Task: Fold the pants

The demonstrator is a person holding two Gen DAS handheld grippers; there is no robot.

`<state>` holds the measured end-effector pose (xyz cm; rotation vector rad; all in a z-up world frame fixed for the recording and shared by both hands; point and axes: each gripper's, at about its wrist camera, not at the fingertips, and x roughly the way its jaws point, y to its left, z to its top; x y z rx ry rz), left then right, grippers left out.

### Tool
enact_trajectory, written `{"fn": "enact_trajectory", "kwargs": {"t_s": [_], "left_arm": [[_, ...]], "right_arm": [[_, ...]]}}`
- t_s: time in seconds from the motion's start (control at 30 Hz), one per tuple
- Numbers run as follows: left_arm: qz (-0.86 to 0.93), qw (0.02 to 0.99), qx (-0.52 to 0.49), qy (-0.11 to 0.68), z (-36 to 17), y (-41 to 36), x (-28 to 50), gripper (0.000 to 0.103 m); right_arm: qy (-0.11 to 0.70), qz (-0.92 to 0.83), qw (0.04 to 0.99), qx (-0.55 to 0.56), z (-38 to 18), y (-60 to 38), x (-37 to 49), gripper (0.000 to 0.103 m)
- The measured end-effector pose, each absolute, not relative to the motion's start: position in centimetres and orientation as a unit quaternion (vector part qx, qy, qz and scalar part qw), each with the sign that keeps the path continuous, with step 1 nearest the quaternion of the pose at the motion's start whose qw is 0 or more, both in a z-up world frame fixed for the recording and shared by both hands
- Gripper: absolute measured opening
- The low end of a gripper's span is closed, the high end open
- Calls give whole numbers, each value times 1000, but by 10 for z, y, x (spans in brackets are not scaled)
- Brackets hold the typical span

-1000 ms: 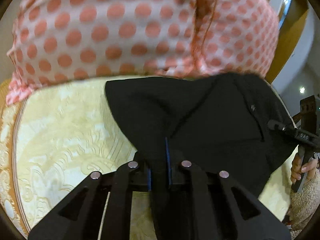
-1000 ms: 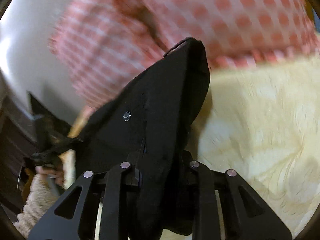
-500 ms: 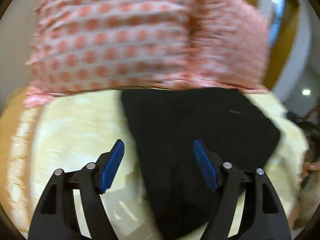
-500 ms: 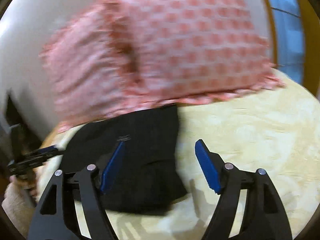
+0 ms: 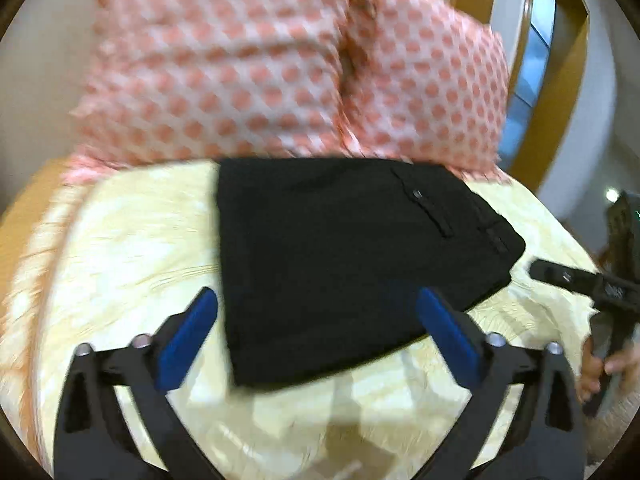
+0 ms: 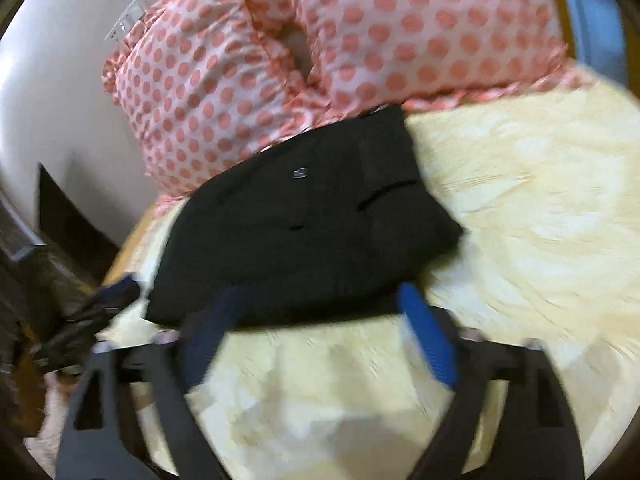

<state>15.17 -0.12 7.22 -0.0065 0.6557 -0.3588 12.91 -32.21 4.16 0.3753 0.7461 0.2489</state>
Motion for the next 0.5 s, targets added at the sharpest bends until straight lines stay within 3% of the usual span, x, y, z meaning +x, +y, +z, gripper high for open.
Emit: {"fn": "enact_trajectory", "kwargs": {"t_s": [0.1, 0.5], "left_arm": [[-125, 945, 13, 301, 68, 0, 113, 101], [-36, 943, 43, 327, 30, -6, 67, 101]], "right_arm": [[355, 107, 918, 141, 38, -305, 107, 102], [358, 45, 932, 27, 10, -249, 62, 102]]}}
